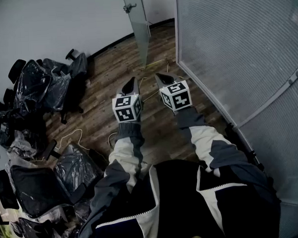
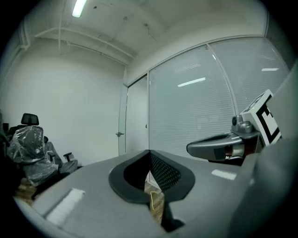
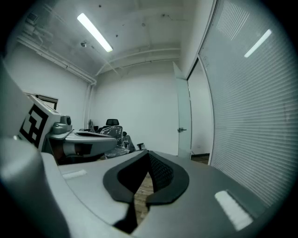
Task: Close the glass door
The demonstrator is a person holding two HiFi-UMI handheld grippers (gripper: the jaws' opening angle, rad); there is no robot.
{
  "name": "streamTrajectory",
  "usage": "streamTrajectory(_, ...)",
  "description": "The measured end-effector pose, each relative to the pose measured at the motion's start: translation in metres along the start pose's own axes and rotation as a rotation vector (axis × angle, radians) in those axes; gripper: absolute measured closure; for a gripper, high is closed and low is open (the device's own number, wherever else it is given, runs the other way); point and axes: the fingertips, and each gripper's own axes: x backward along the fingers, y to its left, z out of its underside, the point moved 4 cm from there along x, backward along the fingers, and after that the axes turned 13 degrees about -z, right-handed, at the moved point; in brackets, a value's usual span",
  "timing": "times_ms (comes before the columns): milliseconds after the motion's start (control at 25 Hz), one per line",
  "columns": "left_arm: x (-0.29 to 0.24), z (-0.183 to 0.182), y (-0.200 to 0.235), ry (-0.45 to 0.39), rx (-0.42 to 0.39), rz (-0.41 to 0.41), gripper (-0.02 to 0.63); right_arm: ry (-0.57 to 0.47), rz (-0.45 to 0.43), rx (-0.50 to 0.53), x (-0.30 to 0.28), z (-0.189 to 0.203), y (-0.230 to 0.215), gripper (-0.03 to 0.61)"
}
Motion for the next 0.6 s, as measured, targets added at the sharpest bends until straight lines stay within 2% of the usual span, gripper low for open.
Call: streamTrajectory(600,0.0062,-0.008,-0.0043,-0.016,0.01,-0.001,0.614,-0.03,-0.007,0.025,0.0046,-0.0054,0.0055,0.574)
